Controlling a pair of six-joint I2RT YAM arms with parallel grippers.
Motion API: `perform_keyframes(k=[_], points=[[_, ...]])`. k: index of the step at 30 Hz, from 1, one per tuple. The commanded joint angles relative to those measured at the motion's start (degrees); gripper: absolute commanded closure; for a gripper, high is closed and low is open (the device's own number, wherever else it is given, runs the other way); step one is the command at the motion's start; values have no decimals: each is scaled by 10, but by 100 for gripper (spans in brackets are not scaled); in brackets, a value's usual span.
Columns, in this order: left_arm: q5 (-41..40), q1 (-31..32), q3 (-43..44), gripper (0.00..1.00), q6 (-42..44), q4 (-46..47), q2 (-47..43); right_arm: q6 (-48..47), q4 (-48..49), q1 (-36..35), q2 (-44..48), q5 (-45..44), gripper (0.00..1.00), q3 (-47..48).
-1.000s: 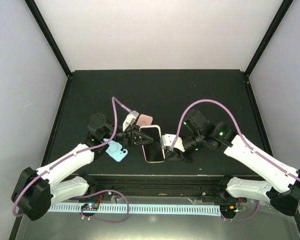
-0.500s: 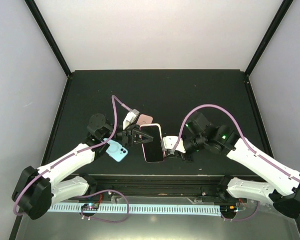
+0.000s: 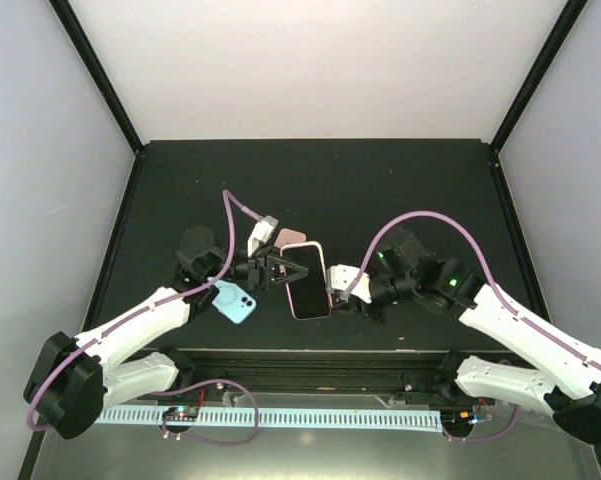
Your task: Take the phone out of the phone case
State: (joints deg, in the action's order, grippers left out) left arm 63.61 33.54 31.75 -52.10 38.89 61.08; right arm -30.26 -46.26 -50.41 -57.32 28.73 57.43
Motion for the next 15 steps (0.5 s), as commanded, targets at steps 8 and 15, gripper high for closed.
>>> perform_keyframes(k=[8,15], points=[[21,31,4,98,-34,89,14,119,182,33,-39,-55,71,6],[6,41,0,98,-47,119,21,163,190,72,-32,-8,40,41]])
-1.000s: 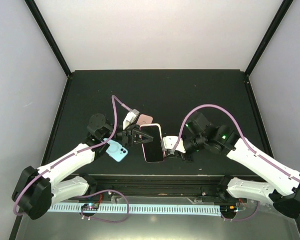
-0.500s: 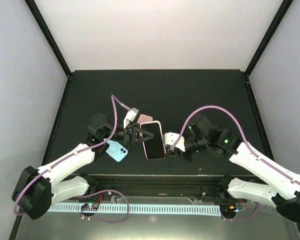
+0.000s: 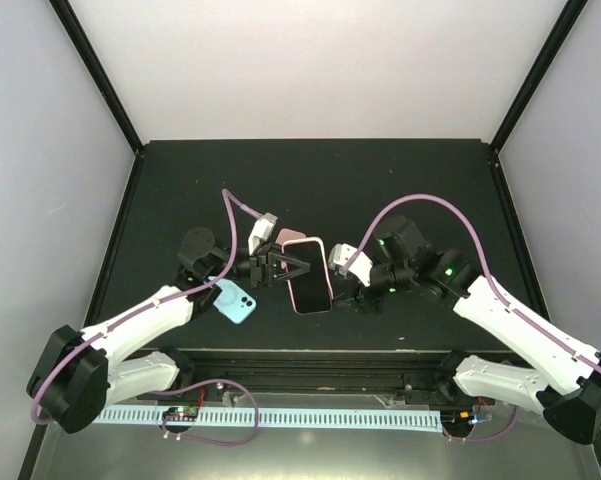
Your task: Take the phone out of the phone case
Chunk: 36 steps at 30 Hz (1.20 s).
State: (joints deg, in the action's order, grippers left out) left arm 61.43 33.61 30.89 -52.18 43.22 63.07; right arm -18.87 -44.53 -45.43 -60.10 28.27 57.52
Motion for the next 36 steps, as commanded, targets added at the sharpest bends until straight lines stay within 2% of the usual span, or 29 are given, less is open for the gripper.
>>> perform_keyframes(k=[1,7,12,15,18,21,23,25,26,28,33,36], points=[[28,43,10,98,-51,81,5,57,173,26,-6,7,39,45],[19,60,11,98,-40,79,17,110,169,37,-36,71,40,71],[10,66,7,98,-17,56,22,155,182,61,-46,184,41,85],[4,66,6,98,2,35,20,169,193,62,-40,222,43,89],[-8,66,10,99,14,17,23,180,199,62,-31,242,52,86],[-64,60,13,99,34,-26,18,187,205,63,-21,277,61,77],[-113,52,14,99,39,-50,19,197,206,62,-16,295,72,72],[-151,42,33,98,44,-77,30,213,208,64,-14,295,92,64],[-165,40,43,98,47,-90,38,223,211,69,-12,291,98,58],[-204,34,58,98,46,-106,59,246,227,86,-12,290,99,38],[-284,22,84,90,42,-121,95,303,260,150,-25,311,99,-27],[-336,18,94,66,33,-136,121,323,283,171,-32,307,99,-68]])
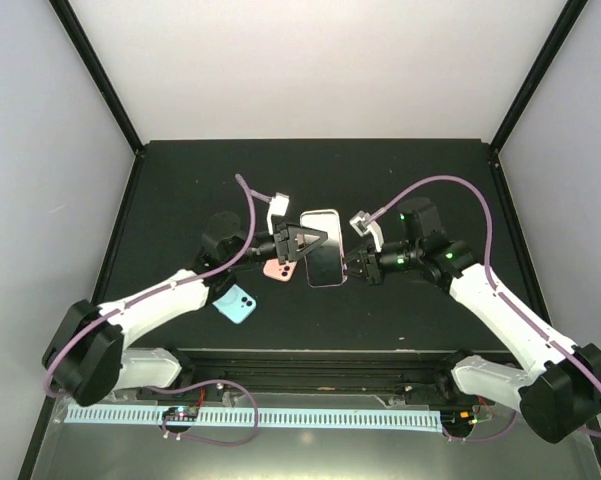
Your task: Take the phone out of the phone case
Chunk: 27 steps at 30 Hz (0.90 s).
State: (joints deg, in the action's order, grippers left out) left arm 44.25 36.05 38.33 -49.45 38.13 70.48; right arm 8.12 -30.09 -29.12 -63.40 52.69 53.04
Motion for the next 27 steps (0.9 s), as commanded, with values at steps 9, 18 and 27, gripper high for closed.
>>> perform_keyframes(k=[9,18,27], points=[[-325,-13,102,40,96,-295,56,142,202,45,5,-73,99,-128],[-452,17,62,34,167,-428,-29,201,180,49,-34,-219,99,-137],[-580,163,99,39,231,-559,-24,242,181,50,-104,-239,99,-119]])
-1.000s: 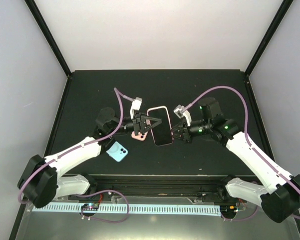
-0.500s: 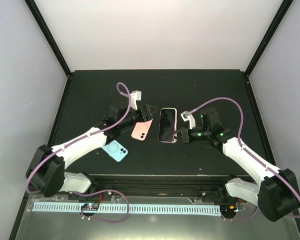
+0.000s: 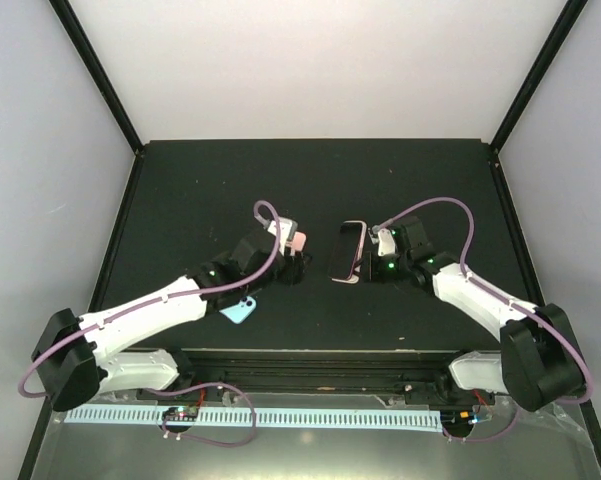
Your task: Take the phone out of the phone case
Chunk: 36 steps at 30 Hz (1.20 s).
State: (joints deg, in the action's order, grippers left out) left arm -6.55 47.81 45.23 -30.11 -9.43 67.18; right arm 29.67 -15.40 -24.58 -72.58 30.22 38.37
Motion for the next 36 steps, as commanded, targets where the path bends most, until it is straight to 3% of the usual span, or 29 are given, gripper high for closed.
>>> perform_keyframes(k=[1,6,10,11,12,13,17,22,25,36], points=[[-82,61,39,40,39,-96,20,30,36,4,-15,-16,99,26],[-105,132,51,38,40,-100,103,42,41,4,-18,-49,99,14],[-101,147,52,35,34,-64,142,45,58,4,-18,-65,99,-3],[-101,148,53,13,32,-54,148,46,61,4,-23,-64,99,-5],[-101,148,53,3,33,-45,155,46,63,4,-32,-64,99,-6],[-98,147,55,1,33,-36,162,45,64,4,-40,-66,99,-6],[-93,152,69,1,41,-10,189,41,50,4,-84,-72,99,6],[-147,160,83,1,67,11,218,43,52,4,-102,-58,99,10],[-153,161,110,1,116,0,248,44,52,4,-107,-40,99,13],[-144,169,107,19,289,21,252,47,24,19,-178,1,99,37]])
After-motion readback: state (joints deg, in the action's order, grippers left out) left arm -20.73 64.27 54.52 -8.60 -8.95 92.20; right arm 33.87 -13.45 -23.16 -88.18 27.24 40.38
